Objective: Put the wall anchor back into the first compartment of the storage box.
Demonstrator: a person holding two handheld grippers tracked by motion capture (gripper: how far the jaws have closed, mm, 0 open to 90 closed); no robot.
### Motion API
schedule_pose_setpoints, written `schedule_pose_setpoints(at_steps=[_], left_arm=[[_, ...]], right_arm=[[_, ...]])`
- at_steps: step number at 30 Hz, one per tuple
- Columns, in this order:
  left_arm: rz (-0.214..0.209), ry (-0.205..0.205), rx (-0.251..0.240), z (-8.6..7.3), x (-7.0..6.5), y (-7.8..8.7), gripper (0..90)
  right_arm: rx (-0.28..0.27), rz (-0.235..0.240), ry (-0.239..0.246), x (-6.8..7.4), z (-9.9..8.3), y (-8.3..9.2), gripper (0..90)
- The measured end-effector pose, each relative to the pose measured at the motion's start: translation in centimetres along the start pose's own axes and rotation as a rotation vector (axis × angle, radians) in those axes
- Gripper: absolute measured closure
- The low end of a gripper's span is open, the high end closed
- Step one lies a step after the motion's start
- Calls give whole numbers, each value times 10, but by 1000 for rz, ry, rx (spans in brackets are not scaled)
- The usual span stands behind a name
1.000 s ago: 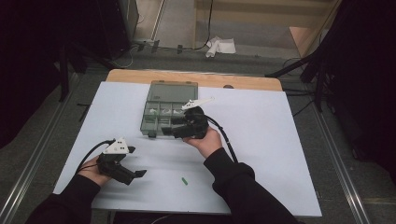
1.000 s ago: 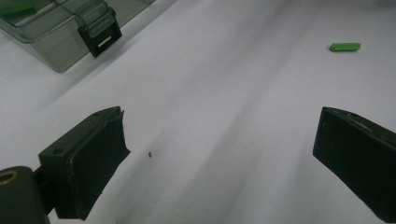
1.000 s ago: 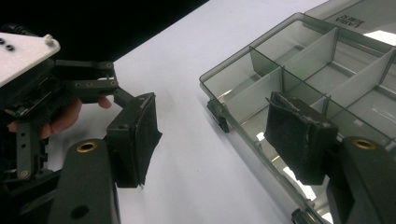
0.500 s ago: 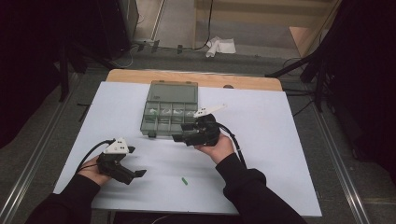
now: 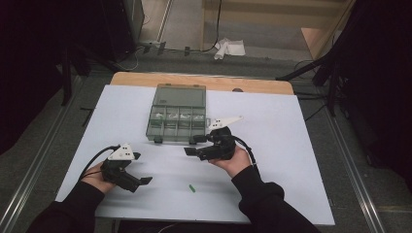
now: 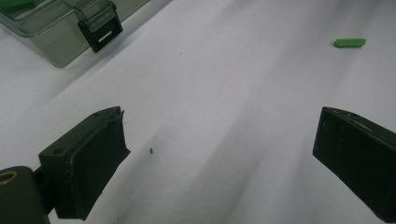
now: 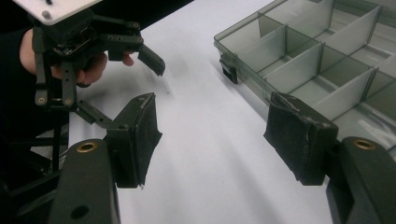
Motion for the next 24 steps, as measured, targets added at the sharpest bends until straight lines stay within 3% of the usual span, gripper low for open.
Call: schedule_pose_setpoints(at_steps=[19,24], left_arm=[[2,-4,-1,0,-2,0,19],[5,-5,-3,0,-1,1,19]], right_arm=[[42,15,28,12,-29,1,341],[49,10,14,14,-37,1,342]])
Point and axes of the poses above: each handheld gripper's, and its own axes: y roughly backward along the jaws, z roughly out of its top, x roughly to its left, the point moved 4 cm from there along -y, roughly forward along the jaws
